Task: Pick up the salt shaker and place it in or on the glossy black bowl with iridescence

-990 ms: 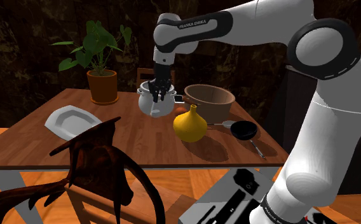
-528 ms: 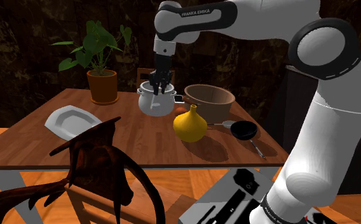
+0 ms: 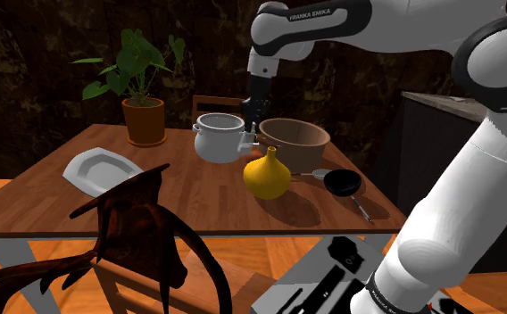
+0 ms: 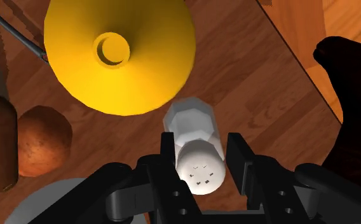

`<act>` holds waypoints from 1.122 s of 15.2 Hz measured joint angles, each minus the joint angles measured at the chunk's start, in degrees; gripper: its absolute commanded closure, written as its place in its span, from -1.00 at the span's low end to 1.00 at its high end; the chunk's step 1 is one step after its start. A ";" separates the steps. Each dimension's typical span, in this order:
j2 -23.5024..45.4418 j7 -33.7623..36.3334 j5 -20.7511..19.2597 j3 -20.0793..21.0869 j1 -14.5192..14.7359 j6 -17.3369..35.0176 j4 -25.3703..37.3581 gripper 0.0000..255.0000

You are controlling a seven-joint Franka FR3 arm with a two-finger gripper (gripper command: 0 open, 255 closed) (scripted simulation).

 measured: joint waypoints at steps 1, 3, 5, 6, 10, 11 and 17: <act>-1.26 -1.09 -0.07 -0.60 -0.52 -0.05 -1.32 1.00; -3.65 -3.18 -0.29 -1.79 -1.49 -0.49 -3.45 1.00; -6.57 -5.57 -0.65 -3.22 -2.61 -0.80 -6.23 1.00; -7.75 -6.42 -0.83 -3.74 -3.00 -1.00 -7.29 1.00; -12.45 -11.32 -2.13 -6.90 -5.27 -2.03 -11.31 1.00; -13.26 -12.12 -2.43 -7.45 -5.66 -2.47 -11.74 1.00; -18.02 -19.05 -5.08 -12.28 -8.88 -4.84 -14.46 1.00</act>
